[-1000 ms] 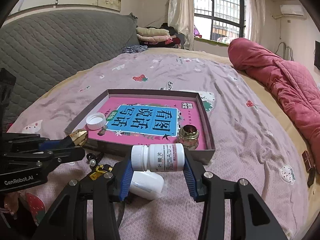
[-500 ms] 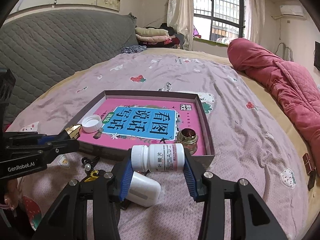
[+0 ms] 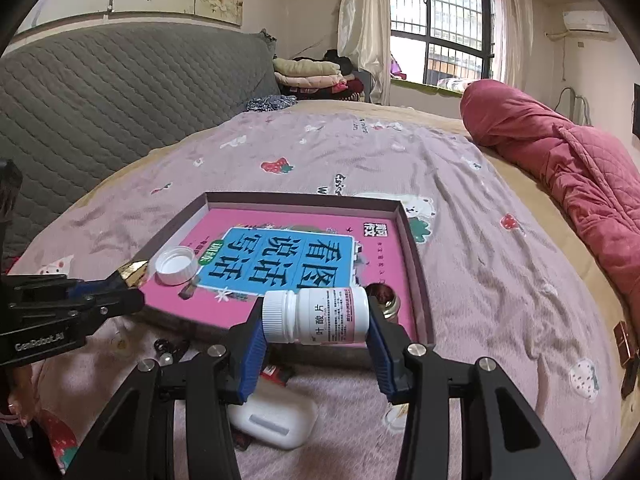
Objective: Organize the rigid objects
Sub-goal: 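Carry the lipstick tube with the left tool while the right tool carries the pill bottle over the tray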
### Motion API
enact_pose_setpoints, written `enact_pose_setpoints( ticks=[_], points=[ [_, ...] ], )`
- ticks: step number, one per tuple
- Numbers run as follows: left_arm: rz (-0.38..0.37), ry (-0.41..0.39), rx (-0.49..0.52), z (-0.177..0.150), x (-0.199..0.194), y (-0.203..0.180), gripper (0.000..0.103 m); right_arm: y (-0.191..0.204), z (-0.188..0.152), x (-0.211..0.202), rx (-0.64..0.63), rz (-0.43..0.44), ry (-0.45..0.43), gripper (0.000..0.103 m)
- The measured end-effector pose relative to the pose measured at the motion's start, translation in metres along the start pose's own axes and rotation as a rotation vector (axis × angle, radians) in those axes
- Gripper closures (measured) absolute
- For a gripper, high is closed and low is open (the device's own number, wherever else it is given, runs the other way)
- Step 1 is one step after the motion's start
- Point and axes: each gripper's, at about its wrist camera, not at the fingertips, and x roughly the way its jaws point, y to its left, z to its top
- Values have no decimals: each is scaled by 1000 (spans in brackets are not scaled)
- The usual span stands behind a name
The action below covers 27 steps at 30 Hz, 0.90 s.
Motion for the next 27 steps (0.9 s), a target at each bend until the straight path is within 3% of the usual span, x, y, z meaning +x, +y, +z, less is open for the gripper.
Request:
enact_pose_setpoints(
  ticks=[18, 27],
  points=[
    [42, -15, -27, 10, 10, 8, 80, -21, 5, 14, 44, 5, 14, 57],
    [55, -24, -73, 14, 11, 20, 80, -45, 5, 12, 131, 1, 7, 57]
  ],
)
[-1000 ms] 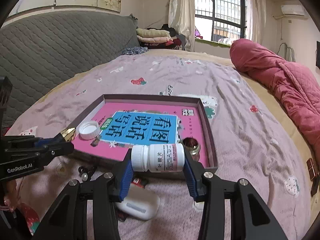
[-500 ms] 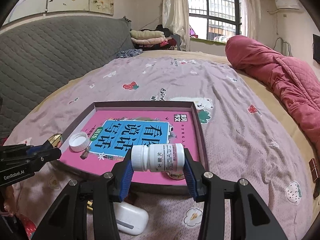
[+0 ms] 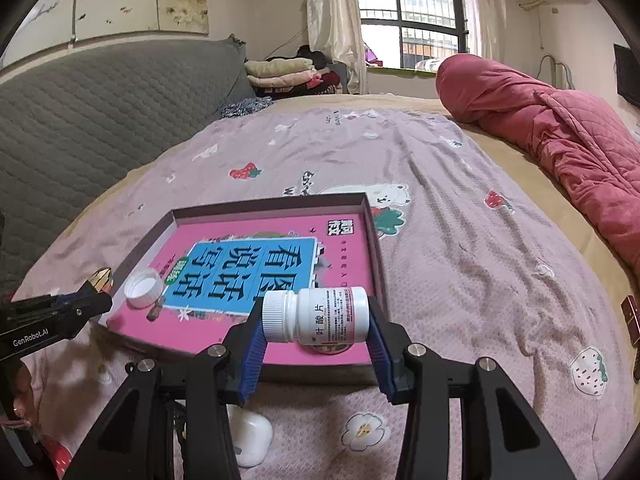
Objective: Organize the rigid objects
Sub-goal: 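Carry the lipstick tube with the left tool while the right tool carries the pill bottle over the tray, then release the pill bottle by the brass jar with the right tool while the left tool drops the lipstick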
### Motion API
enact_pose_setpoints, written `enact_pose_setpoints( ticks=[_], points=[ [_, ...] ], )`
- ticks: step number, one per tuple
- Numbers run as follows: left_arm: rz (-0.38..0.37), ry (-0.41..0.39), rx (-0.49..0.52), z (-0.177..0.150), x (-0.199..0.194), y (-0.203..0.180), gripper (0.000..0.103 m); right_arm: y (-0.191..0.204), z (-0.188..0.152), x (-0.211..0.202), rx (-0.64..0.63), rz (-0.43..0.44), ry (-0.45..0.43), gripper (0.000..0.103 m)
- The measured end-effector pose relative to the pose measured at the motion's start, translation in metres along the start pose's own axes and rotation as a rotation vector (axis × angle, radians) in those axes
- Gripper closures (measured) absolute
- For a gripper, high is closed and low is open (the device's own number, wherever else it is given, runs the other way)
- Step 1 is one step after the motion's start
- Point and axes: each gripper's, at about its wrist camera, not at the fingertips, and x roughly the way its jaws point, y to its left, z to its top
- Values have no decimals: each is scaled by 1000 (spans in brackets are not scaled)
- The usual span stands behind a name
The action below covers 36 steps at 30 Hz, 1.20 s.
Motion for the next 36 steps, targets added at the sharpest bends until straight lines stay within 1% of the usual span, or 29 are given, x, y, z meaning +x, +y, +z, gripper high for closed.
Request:
enact_pose_setpoints(
  ticks=[5, 9, 12, 20, 29, 36],
  points=[
    [16, -31, -11, 4, -4, 6, 80, 0, 10, -4, -18, 5, -36, 57],
    [25, -25, -13, 6, -1, 7, 80, 2, 13, -3, -28, 7, -42, 57],
    [29, -3, -4, 5, 4, 5, 80, 4, 10, 0, -40, 7, -26, 57],
    [-6, 24, 19, 1, 10, -4, 80, 2, 5, 9, -22, 3, 18, 57],
    [14, 59, 8, -1, 23, -3, 80, -1, -1, 18, -1, -9, 70, 57],
    [20, 69, 7, 2, 33, -3, 80, -3, -6, 26, 9, -5, 109, 57]
  ],
)
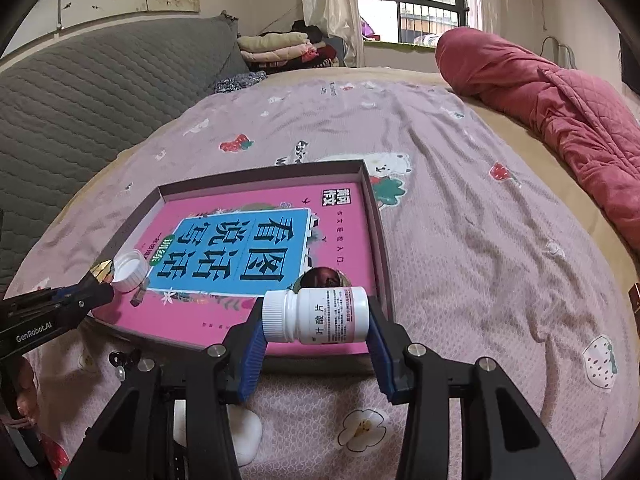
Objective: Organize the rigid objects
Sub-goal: 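Release the pill bottle by the brass jar with the right tool while the left tool drops the lipstick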
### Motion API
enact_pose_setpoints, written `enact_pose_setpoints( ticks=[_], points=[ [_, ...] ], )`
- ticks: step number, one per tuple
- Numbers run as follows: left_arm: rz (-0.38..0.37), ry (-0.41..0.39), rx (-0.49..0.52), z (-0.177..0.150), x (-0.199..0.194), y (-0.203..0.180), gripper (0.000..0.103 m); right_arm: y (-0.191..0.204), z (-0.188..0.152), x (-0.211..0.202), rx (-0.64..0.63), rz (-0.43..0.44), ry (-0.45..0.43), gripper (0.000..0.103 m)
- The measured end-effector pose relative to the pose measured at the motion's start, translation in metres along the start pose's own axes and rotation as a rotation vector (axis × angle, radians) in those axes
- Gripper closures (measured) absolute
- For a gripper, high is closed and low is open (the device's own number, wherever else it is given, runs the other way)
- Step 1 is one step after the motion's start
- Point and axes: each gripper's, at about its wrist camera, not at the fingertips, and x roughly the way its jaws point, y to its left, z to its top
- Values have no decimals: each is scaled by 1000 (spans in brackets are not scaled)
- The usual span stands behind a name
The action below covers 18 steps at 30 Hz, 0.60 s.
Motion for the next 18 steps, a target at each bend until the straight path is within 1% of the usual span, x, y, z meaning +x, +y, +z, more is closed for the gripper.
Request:
enact_pose_setpoints(
  ticks=[7, 18],
  points=[
    [3, 17, -7, 3, 9, 1, 80, 4, -2, 7, -6, 12, 27, 57],
    [6, 16, -2, 5, 13, -2, 80, 8, 1, 16, -14, -2, 34, 57]
  ],
)
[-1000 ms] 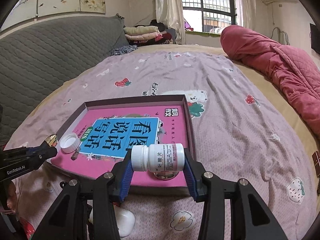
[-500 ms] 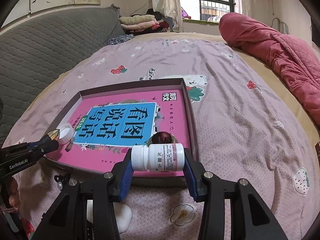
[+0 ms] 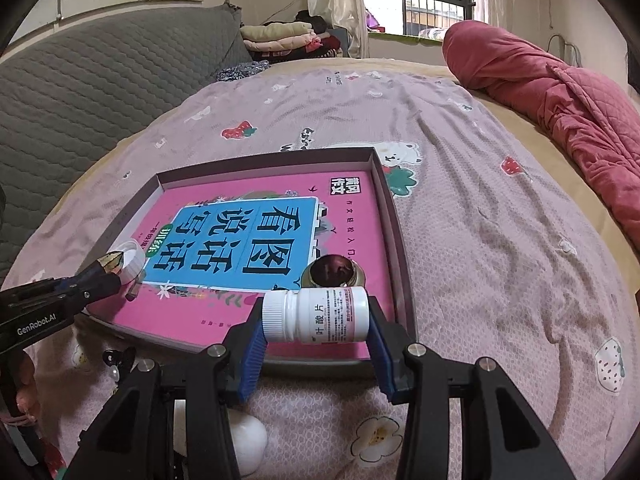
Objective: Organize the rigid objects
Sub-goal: 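Release the pill bottle by the brass jar with the right tool while the left tool drops the lipstick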
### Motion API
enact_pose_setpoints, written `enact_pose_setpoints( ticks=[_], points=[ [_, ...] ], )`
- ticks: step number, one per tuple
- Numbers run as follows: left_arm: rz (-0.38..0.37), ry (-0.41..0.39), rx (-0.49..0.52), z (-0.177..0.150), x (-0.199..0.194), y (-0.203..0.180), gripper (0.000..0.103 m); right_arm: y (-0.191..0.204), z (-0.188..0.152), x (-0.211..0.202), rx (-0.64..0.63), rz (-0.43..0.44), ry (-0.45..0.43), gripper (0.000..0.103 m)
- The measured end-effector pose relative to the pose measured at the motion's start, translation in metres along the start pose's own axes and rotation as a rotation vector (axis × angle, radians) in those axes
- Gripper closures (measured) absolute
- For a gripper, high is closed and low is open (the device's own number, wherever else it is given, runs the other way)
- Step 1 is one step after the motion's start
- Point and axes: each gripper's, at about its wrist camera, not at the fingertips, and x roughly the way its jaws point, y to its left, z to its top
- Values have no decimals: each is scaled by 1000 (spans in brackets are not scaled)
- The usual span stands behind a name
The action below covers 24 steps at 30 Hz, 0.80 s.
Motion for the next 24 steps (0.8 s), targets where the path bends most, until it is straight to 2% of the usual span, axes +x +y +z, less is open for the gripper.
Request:
enact_pose_setpoints(
  ticks=[16, 24],
  points=[
    [-1, 8, -13, 5, 4, 0, 80, 3, 3, 15, -46, -79, 32, 57],
    [-4, 14, -24, 5, 4, 3, 80, 2, 4, 14, -52, -76, 44, 57]
  ],
)
